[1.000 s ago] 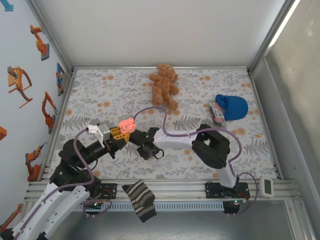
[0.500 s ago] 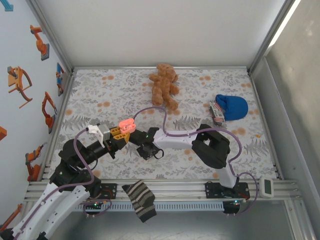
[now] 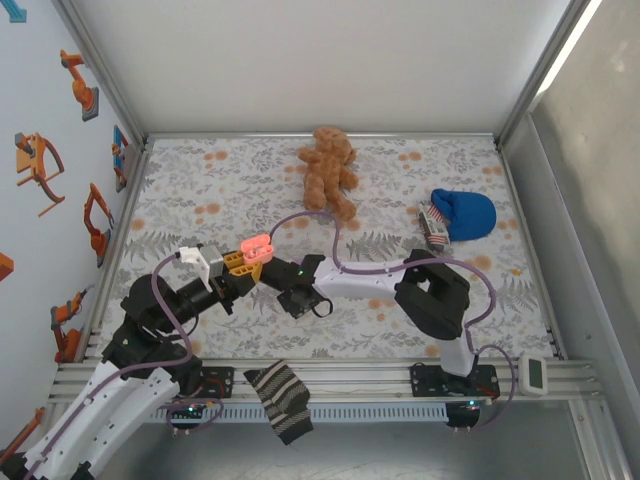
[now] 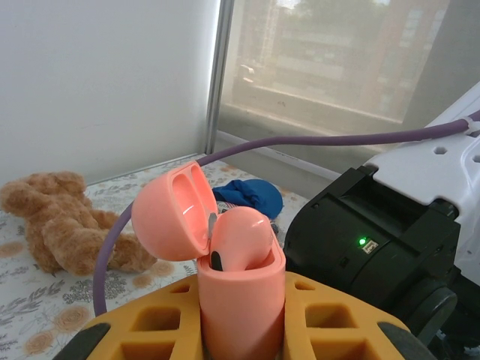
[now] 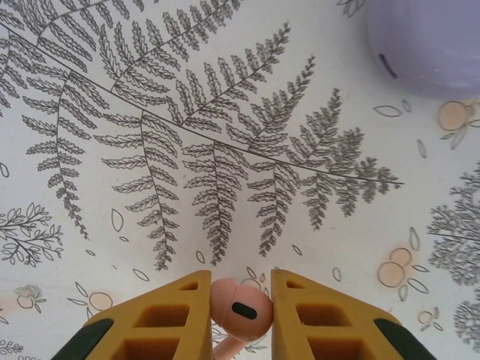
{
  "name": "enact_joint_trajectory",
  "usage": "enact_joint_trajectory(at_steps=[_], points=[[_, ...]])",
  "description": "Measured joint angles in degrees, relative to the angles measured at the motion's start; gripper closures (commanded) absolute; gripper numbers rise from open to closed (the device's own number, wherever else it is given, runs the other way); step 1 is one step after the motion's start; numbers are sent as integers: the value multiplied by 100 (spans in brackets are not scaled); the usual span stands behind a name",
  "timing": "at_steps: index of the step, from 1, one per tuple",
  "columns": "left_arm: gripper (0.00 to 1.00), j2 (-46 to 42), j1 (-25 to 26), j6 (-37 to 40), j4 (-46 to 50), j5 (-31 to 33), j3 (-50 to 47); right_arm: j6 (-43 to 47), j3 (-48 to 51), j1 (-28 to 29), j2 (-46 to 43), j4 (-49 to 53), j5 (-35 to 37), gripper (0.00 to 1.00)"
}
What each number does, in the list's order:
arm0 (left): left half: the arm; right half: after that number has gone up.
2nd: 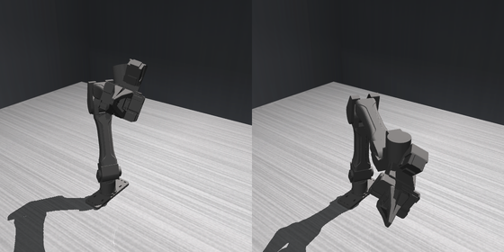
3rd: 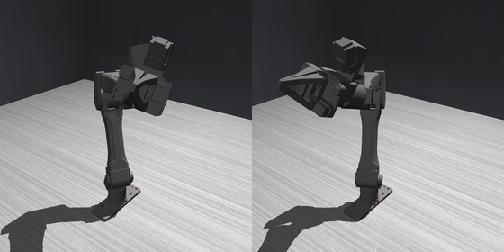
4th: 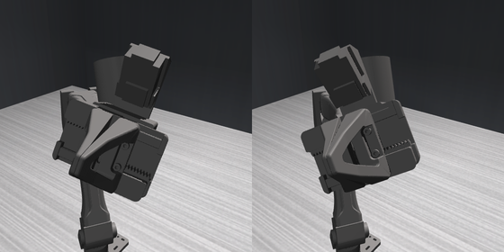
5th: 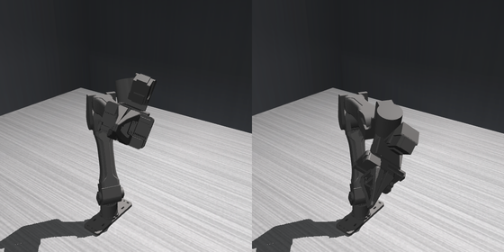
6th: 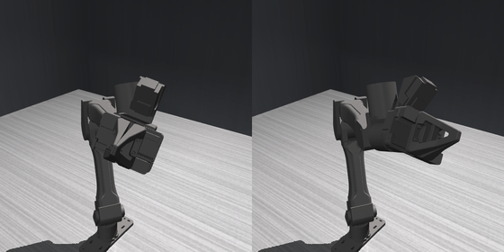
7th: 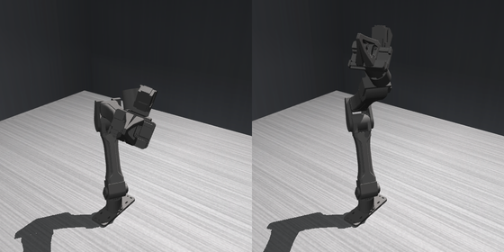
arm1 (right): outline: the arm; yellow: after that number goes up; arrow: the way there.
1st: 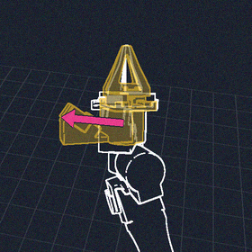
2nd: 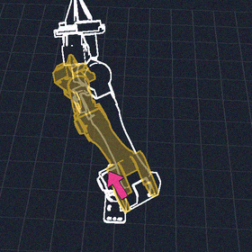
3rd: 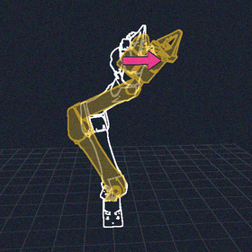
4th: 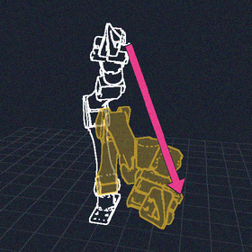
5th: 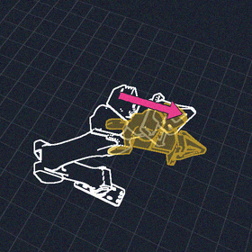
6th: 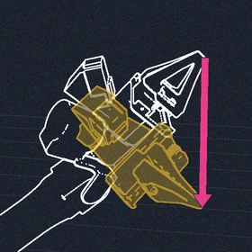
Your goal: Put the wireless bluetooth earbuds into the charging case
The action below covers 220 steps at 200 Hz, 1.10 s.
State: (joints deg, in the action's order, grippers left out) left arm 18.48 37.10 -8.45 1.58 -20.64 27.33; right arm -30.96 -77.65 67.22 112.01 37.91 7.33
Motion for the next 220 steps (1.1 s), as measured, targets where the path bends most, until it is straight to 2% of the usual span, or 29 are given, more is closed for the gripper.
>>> enact_joint_trajectory(at_steps=[38,102,166,220], points=[[100,17,2,-7,-90,-4,0,107,260,-61,-608,-4,262,79],[100,409,0,-214,-704,-118,-4,485,382,-435,-2369,-20,841,80],[100,981,0,-461,-1346,-343,2,1556,-385,-619,-3381,-90,1329,80],[100,1493,2,-487,-1816,-466,157,2472,-581,-629,-4011,-813,1189,80]])
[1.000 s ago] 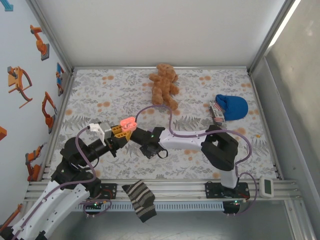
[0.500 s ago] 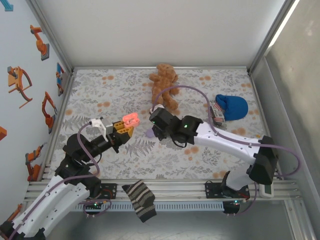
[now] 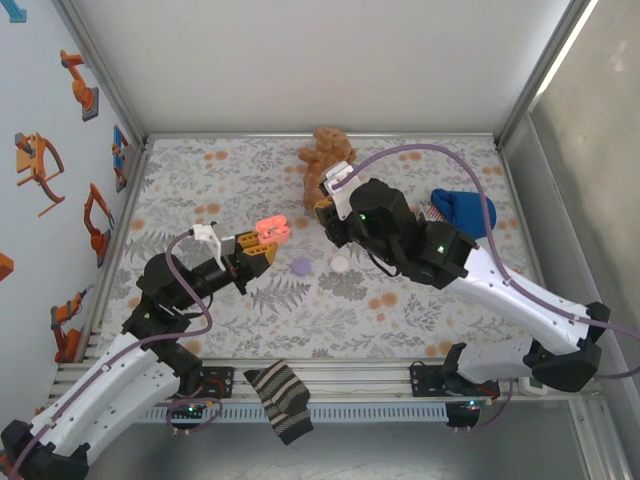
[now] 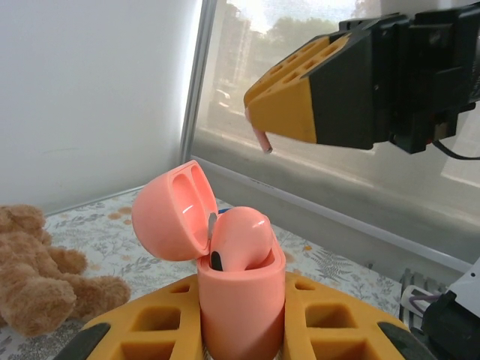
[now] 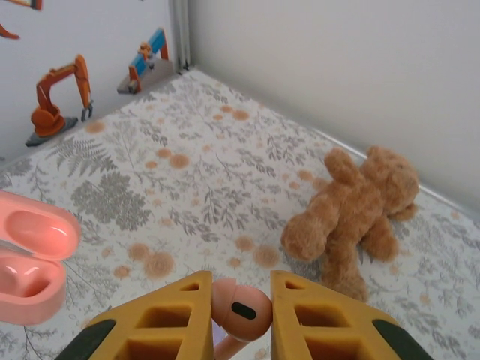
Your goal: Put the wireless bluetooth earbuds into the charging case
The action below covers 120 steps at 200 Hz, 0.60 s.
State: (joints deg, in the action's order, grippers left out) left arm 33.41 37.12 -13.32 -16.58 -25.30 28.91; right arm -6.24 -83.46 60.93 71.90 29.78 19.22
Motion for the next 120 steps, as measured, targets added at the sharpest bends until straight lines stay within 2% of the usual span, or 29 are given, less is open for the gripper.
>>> enact_joint_trajectory(at_steps=[56,120], points=[[100,529,-2,0,-466,-153,361,769,-66,0,-247,-809,-647,80],[100,1185,0,-153,-793,-396,988,1095,-286,0,-221,-1161,-1167,80]])
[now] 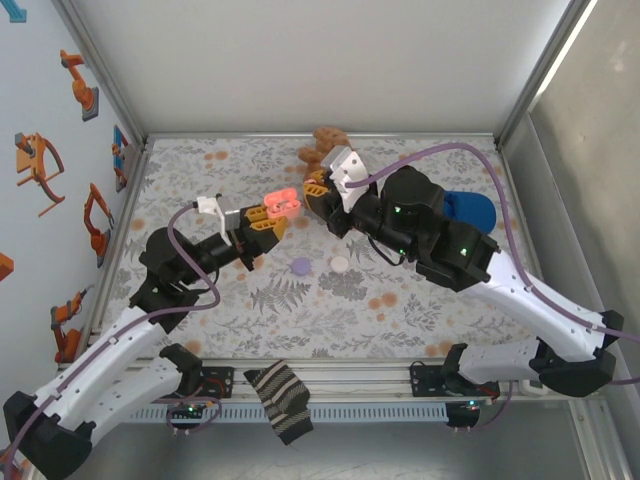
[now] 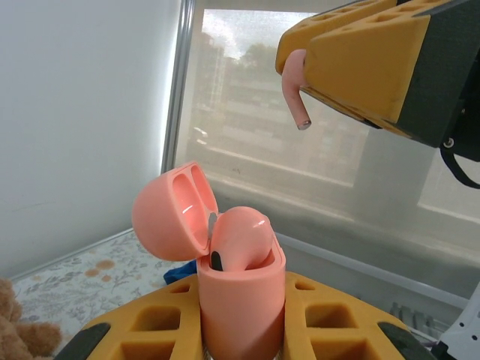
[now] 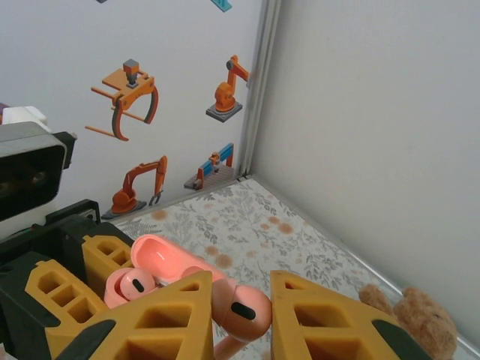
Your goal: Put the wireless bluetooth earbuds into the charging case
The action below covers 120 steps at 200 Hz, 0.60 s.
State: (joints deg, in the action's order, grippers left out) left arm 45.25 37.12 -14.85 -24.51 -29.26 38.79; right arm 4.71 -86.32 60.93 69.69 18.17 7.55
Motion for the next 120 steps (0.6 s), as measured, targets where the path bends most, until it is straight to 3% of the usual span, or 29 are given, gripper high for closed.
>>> enact_joint_trajectory(at_steps=[120], points=[[100,278,35,-214,-378,-129,55,267,0,0,284,-216,-90,80]])
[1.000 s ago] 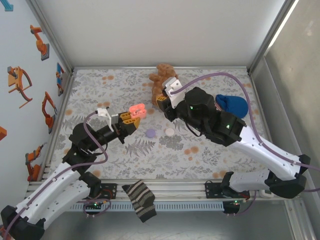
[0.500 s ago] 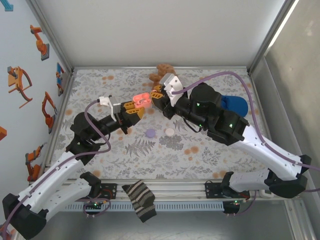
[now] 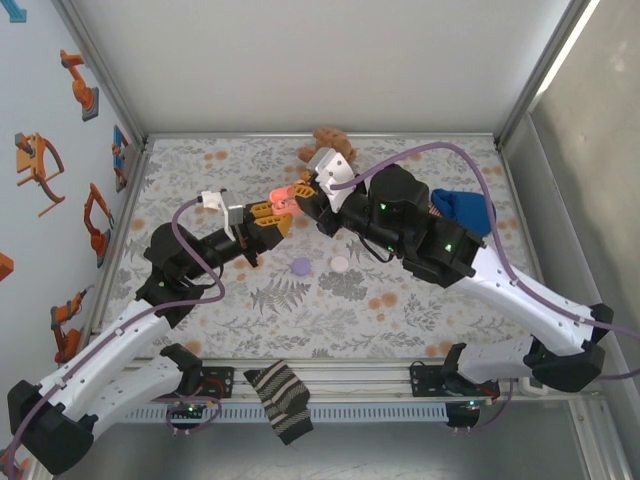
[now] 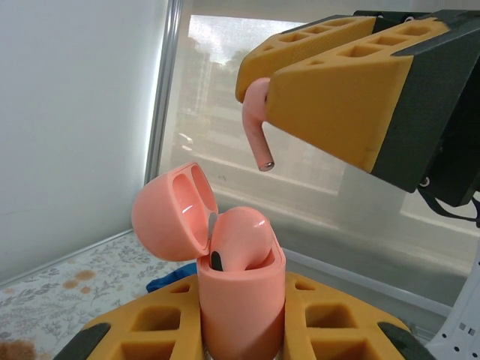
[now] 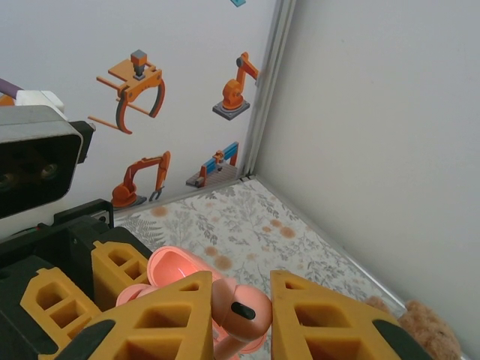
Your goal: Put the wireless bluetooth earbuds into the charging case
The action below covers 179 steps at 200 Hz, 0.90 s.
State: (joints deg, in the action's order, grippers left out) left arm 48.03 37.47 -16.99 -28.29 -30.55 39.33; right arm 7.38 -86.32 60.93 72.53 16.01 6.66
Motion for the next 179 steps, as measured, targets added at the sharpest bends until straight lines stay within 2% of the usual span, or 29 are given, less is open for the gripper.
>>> enact_joint_trajectory(at_steps=[179], points=[[100,-15,2,-4,4,-17,0,-15,153,0,87,136,151,80]])
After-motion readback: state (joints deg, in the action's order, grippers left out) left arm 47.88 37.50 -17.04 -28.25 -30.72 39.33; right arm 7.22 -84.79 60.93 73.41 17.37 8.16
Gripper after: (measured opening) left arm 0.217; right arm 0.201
